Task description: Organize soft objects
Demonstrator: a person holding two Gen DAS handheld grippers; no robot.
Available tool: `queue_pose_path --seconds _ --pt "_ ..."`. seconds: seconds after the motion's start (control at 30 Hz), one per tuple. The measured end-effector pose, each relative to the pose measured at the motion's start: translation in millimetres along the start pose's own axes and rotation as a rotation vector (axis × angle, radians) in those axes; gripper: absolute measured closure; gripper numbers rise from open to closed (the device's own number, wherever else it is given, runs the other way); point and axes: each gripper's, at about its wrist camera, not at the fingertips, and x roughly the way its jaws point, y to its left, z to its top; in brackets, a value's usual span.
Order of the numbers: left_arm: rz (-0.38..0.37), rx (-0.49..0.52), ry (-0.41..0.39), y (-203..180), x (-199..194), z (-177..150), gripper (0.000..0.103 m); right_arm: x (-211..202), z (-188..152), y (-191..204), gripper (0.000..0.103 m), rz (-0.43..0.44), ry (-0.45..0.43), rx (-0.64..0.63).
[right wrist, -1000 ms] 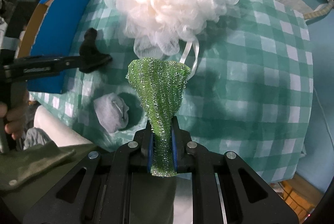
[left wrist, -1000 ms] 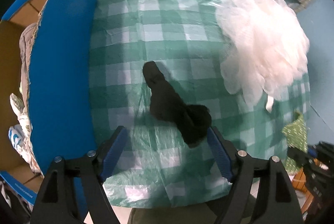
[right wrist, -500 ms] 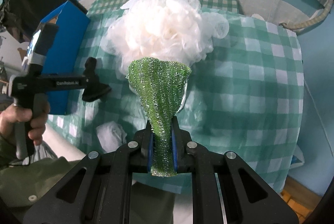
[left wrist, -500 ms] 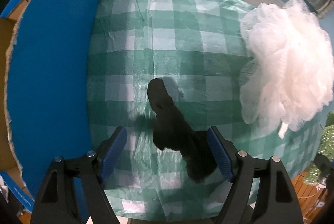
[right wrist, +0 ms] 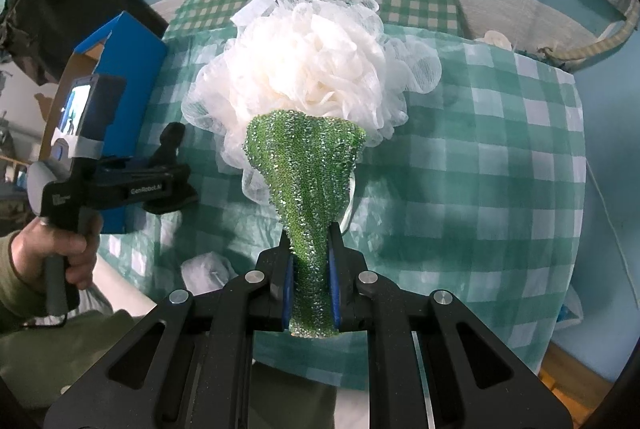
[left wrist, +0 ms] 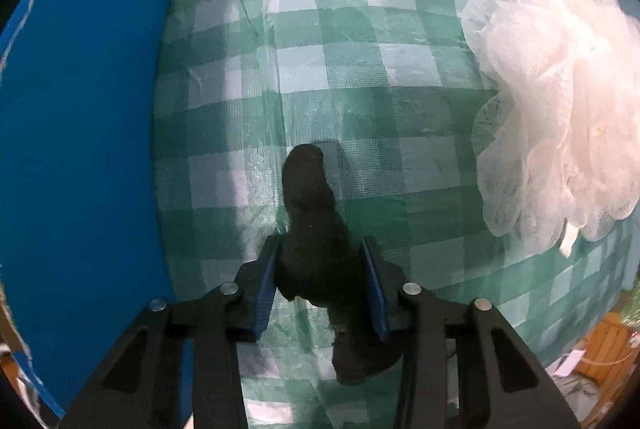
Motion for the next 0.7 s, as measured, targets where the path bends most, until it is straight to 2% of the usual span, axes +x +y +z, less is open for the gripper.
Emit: queue_pose_path --seconds 0.13,0.3,0.7 --pt "0.0 0.036 -0.024 -4 -6 0 0.064 -3 0 0 0.09 0.001 -0.003 0.001" --pt "0.006 0.066 -0.08 -8 -32 -2 0.064 -11 0 3 0.09 0.002 -0.013 0.001" --pt "-0.02 0.057 -0.169 4 -94 -21 0.064 -33 9 20 0.09 0.012 -0.046 -0.021"
